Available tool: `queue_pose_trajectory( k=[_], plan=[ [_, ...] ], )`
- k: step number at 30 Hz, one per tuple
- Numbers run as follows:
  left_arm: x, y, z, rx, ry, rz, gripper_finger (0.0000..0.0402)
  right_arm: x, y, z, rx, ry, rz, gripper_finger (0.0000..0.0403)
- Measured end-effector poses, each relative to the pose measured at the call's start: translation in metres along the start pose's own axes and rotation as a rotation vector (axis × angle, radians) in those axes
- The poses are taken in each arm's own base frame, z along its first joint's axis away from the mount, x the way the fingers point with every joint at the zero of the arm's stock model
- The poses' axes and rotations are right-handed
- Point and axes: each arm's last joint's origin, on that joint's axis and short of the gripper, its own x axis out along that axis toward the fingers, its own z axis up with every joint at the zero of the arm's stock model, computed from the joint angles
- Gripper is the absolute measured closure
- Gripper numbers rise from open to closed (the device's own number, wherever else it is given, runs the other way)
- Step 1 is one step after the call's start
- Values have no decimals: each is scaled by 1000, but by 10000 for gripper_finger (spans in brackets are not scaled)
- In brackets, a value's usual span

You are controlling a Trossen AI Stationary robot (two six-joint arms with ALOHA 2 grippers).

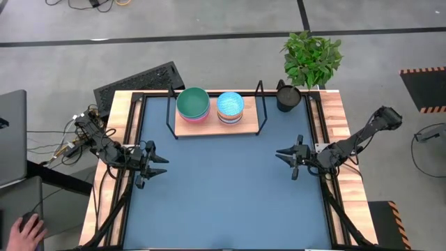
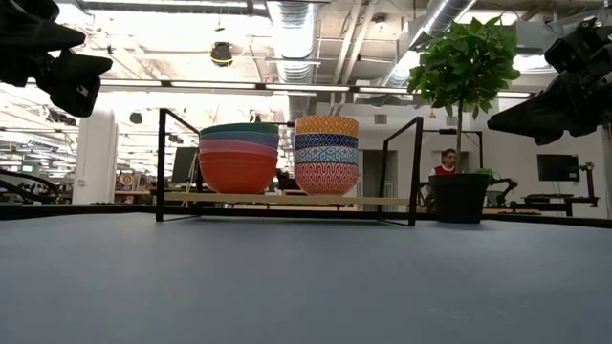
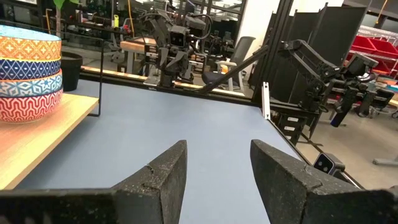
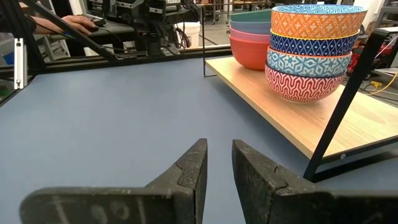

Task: Place and stack bowls onto a shelf
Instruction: Return to Home Position

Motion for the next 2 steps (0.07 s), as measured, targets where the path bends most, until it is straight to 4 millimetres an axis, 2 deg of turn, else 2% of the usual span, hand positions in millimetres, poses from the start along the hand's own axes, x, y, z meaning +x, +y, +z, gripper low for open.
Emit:
queue_pose_trajectory(
  k=[2],
  plan=[
    [0, 0, 0, 0, 0, 1, 239, 0, 0, 0, 0, 0, 0, 300]
  ],
)
